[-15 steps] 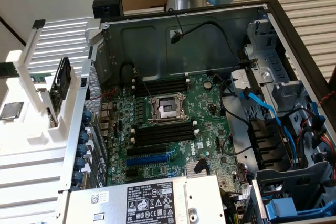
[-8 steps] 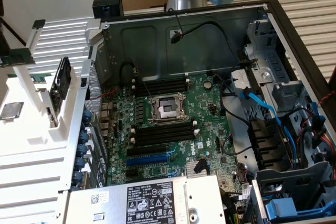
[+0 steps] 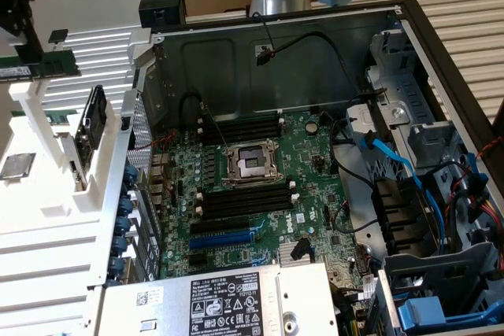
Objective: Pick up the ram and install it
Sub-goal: 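Pick up the ram and move it above insertion slot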
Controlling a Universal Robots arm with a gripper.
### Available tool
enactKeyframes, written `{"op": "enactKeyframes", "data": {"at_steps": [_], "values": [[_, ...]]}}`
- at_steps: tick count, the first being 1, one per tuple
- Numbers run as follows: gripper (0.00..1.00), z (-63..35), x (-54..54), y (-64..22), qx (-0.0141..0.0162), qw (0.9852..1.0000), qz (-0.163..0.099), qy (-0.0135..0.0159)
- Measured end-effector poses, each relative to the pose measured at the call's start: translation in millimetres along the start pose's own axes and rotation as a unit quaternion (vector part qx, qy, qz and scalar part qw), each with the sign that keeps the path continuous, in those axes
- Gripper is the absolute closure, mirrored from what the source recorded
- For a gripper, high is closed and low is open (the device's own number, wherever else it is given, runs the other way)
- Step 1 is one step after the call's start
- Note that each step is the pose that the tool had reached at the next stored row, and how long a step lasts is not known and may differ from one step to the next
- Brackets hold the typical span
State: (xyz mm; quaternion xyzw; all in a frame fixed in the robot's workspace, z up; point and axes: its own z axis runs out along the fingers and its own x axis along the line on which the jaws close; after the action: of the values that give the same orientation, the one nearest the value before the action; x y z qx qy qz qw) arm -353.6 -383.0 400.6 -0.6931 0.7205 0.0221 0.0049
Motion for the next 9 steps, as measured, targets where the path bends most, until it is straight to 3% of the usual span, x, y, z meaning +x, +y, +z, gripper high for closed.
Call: {"op": "enactKeyframes", "data": {"at_steps": [9], "values": [[0.88, -5.6, -1.7, -37.7, -0.0092, 1.0000, 0.000, 0.0004]]}}
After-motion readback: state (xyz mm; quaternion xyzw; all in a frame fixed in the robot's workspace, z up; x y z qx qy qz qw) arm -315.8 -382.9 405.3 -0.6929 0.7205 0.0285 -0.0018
